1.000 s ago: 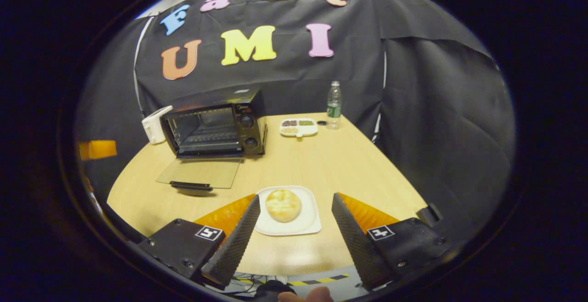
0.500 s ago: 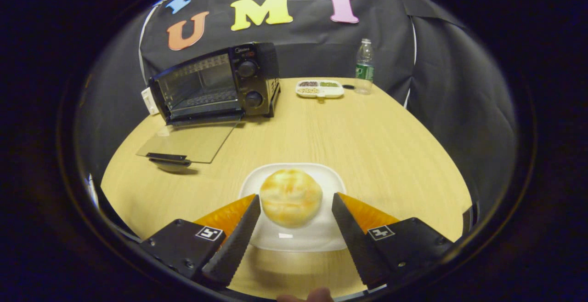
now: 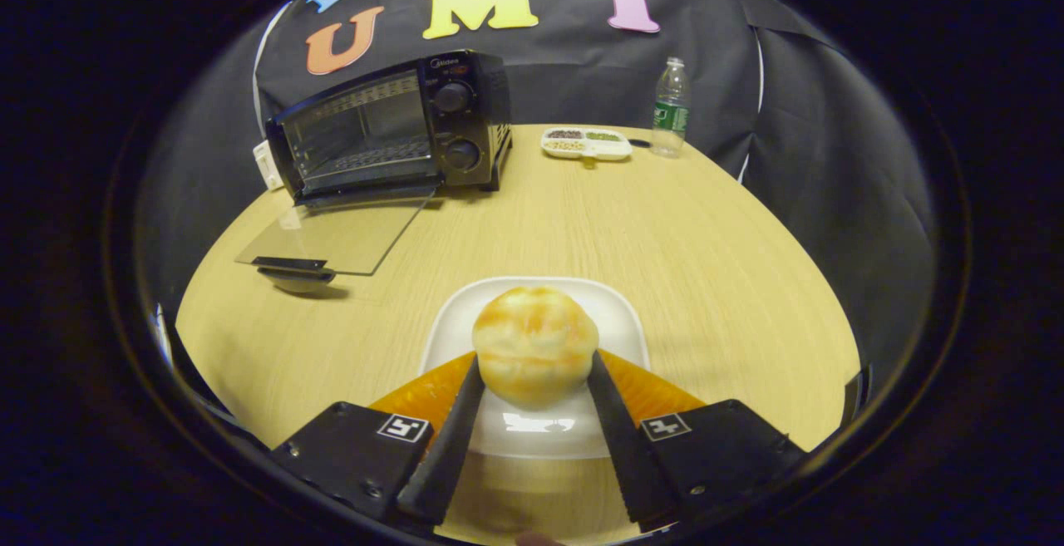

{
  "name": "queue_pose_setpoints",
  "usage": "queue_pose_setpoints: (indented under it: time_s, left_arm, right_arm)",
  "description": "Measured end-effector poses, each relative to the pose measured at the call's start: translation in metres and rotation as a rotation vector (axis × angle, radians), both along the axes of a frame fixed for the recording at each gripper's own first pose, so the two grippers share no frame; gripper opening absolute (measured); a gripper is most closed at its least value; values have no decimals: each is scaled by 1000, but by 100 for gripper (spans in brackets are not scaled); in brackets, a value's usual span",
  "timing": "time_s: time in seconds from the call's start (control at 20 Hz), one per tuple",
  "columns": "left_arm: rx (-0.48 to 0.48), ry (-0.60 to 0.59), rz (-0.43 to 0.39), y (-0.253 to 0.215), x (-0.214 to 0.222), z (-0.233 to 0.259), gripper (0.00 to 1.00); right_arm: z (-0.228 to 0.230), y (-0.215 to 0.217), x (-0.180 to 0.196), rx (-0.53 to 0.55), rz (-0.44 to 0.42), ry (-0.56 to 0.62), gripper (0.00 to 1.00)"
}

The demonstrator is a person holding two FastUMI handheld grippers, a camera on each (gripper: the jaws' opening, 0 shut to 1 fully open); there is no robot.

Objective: Open the electric oven with the left hand, put the food in, and close the electric oven.

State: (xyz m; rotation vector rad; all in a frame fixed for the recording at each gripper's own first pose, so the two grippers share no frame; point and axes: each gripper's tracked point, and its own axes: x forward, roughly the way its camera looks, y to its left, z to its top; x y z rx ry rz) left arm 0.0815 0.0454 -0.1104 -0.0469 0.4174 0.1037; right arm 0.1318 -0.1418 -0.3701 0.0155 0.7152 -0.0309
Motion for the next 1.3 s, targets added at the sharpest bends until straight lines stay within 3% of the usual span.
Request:
queue_pose_setpoints:
  time_s: [0.15,0.35,0.5,0.75,0.95,1.3]
  left_arm:
    - [-10,-11,-22,1,5,3,93]
    - [-30,-39,-52,2,14,11,93]
    - [-23,-41,-62,13,11,11,93]
    - [1,-30,-30,49,-9,12,93]
    - [22,-10,18,83,-25,13,93]
    - [65,29,82,134,-53,9,93]
  right_arm:
    - [25,9,-12,63,-41,-26,67]
    - [56,40,-31,163,-89,-54,65]
    - [72,81,-21,220,-74,-89,65]
    - [92,156,41,336,-52,-165,65]
    - [100,200,104,369,-45,-217,65]
    - [90,234,209,367,-136,-290,64]
